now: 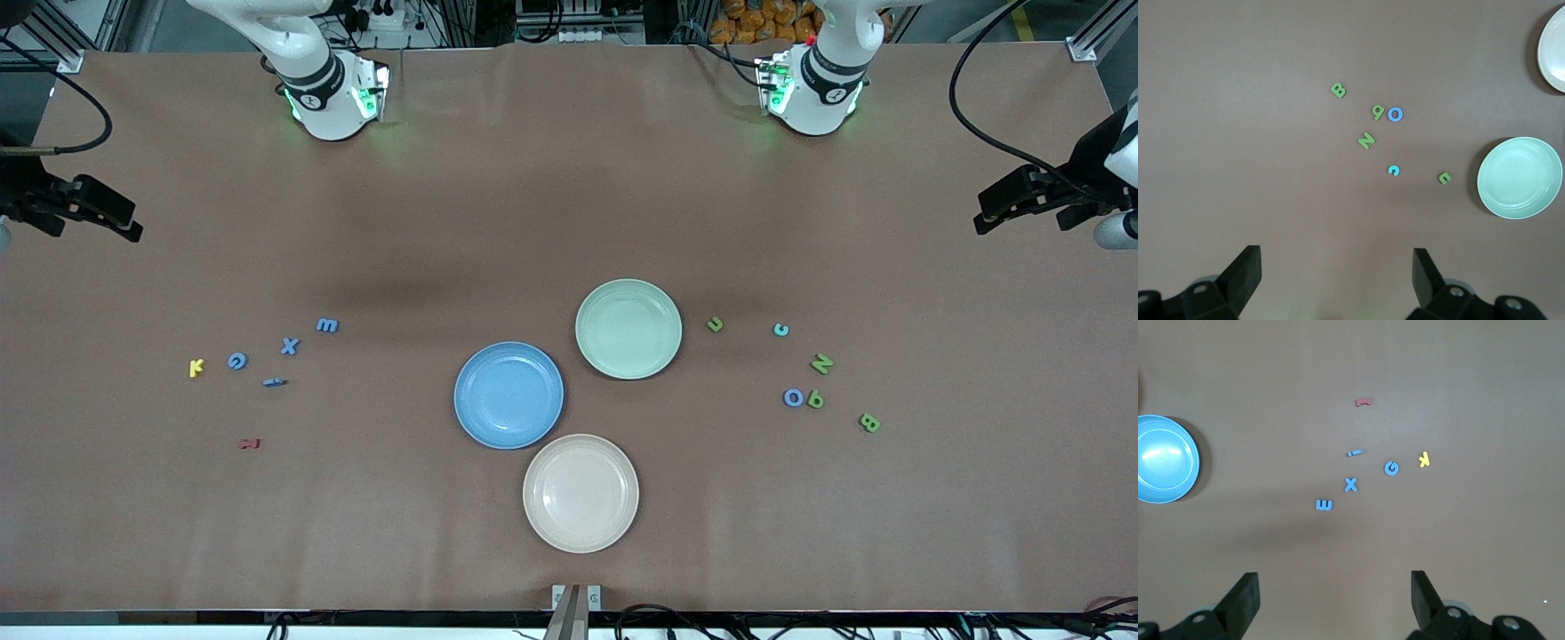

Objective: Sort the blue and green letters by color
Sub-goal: 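Move the left gripper to green letters while the right gripper reaches blue letters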

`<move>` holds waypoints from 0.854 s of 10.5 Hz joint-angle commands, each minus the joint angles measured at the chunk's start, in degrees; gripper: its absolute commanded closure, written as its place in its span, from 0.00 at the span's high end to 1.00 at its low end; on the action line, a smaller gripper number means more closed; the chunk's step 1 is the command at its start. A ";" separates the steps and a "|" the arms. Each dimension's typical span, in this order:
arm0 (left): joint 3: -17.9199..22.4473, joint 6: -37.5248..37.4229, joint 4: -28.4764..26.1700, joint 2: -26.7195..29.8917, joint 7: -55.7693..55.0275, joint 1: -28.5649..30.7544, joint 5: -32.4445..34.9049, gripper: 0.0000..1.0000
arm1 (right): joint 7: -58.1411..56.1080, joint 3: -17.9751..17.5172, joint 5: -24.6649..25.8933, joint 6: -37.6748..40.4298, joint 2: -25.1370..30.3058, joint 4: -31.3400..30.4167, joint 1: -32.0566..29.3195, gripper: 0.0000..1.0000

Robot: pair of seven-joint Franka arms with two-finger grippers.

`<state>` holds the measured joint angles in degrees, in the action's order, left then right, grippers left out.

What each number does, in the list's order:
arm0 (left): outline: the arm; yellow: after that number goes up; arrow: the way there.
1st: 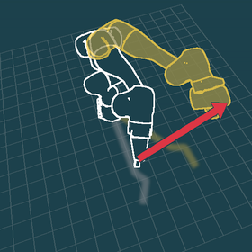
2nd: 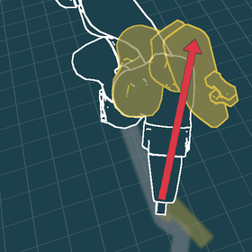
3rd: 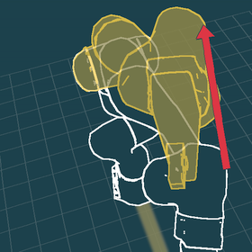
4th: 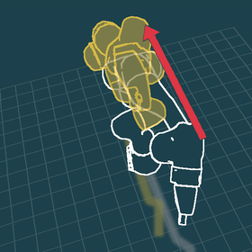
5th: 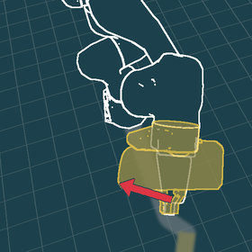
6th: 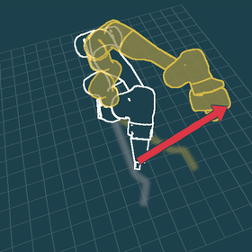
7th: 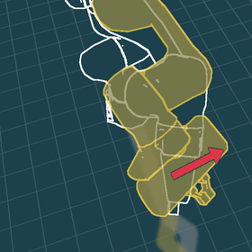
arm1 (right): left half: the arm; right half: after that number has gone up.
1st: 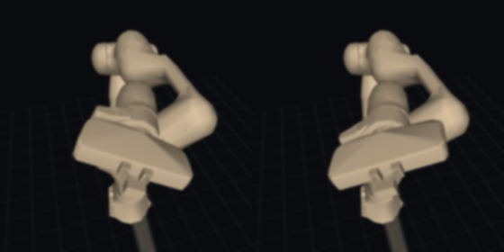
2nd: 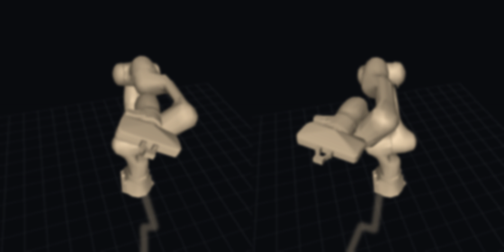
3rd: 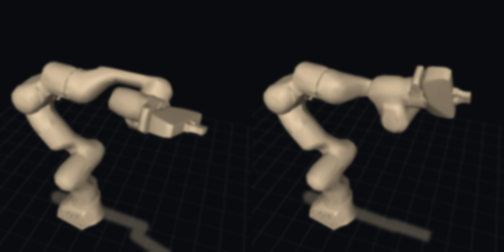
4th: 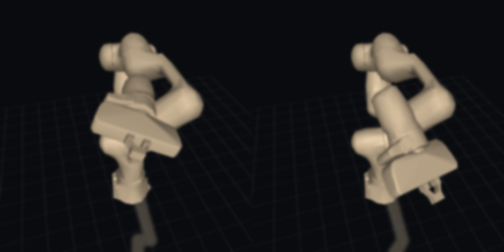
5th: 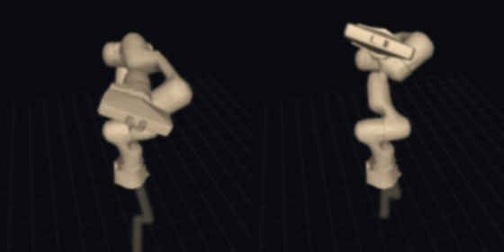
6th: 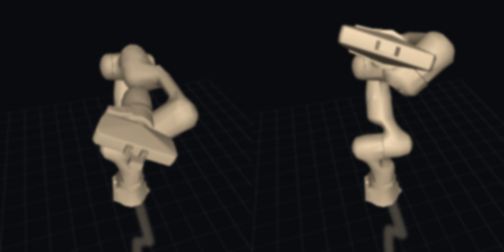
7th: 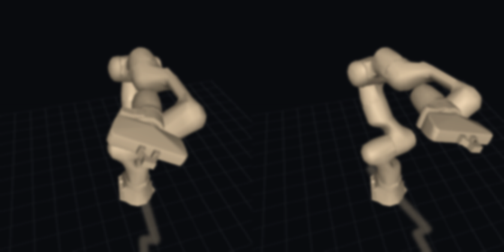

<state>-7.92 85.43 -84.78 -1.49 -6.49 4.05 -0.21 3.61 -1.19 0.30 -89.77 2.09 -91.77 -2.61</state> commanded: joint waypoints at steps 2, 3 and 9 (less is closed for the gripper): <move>-0.61 -0.88 -0.13 -0.26 1.22 0.08 1.26 1.00 | 0.44 -0.39 0.14 1.00 -0.86 1.60 -0.12 1.00; -0.61 -0.88 -0.13 -0.79 1.30 0.16 1.26 1.00 | 0.35 -0.39 0.23 1.18 -0.95 1.42 -0.11 1.00; -1.14 16.91 -9.95 -8.94 1.57 0.60 6.77 1.00 | -2.01 -0.57 0.93 -9.68 -16.99 0.90 -0.11 1.00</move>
<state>-8.68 94.08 -91.78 -6.57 -6.46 4.12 1.46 3.56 -1.48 0.31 -93.31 -7.18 -92.46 -2.48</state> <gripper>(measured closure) 0.000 0.000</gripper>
